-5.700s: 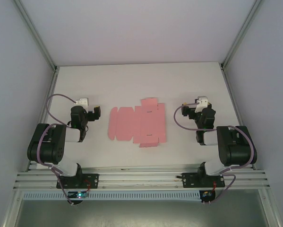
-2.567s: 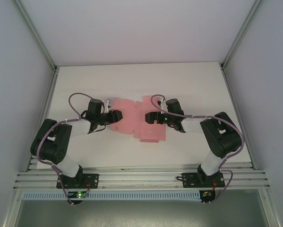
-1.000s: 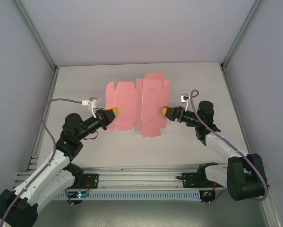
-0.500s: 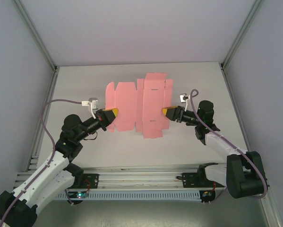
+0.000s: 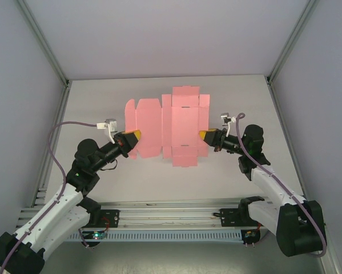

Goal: Assemble paper box

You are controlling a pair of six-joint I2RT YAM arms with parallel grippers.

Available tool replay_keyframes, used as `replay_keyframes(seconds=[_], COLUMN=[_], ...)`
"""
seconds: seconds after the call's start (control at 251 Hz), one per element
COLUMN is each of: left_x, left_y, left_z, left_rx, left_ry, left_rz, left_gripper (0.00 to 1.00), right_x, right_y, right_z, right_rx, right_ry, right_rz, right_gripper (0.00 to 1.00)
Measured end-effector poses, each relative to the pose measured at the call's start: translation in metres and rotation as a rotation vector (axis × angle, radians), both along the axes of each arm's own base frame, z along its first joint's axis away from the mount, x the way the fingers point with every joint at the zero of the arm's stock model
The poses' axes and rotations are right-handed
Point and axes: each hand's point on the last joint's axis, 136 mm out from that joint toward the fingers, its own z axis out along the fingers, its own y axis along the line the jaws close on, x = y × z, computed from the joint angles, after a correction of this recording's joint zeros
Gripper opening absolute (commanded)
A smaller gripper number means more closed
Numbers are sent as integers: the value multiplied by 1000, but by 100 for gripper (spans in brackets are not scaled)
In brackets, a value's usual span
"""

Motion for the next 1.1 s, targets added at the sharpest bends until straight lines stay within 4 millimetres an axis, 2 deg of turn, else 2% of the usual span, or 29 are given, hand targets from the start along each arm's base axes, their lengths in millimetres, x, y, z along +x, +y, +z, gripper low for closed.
replay_keyframes(seconds=[0.032, 0.088, 0.132, 0.279, 0.331, 0.363, 0.479, 0.67, 0.746, 0.85, 0.994, 1.102], left_x=[0, 1, 4, 13, 12, 11, 8, 4, 4, 5, 7, 8], left_y=[0, 1, 5, 23, 28, 30, 41, 75, 88, 94, 97, 97], left_z=[-2, -7, -16, -53, -71, -80, -106, -126, -129, -132, -138, -139], left_rx=[4, 15, 34, 103, 130, 144, 202, 318, 365, 406, 442, 451], left_ry=[6, 25, 51, 171, 215, 243, 322, 418, 448, 477, 512, 515], left_rz=[4, 13, 43, 167, 191, 198, 246, 414, 476, 511, 522, 524], left_gripper=[17, 31, 49, 72, 87, 100, 100, 100, 100, 100, 100, 100], right_x=[0, -1, -2, -7, -11, -13, -15, -16, -15, -8, 11, 24], right_y=[-1, 0, 0, 6, 10, 12, 15, 16, 20, 30, 49, 54], right_z=[-2, -6, -11, -32, -38, -42, -59, -102, -112, -111, -96, -90], right_rx=[-8, -25, -45, -122, -150, -165, -211, -327, -381, -453, -633, -740], right_ry=[2, 10, 16, 56, 61, 67, 105, 212, 234, 185, 37, -48], right_rz=[-5, -11, -16, -12, -2, 5, 12, 10, 28, 67, 95, 107], right_gripper=[0, 0, 0, 0, 0, 0, 0, 0, 0, 0, 0, 0])
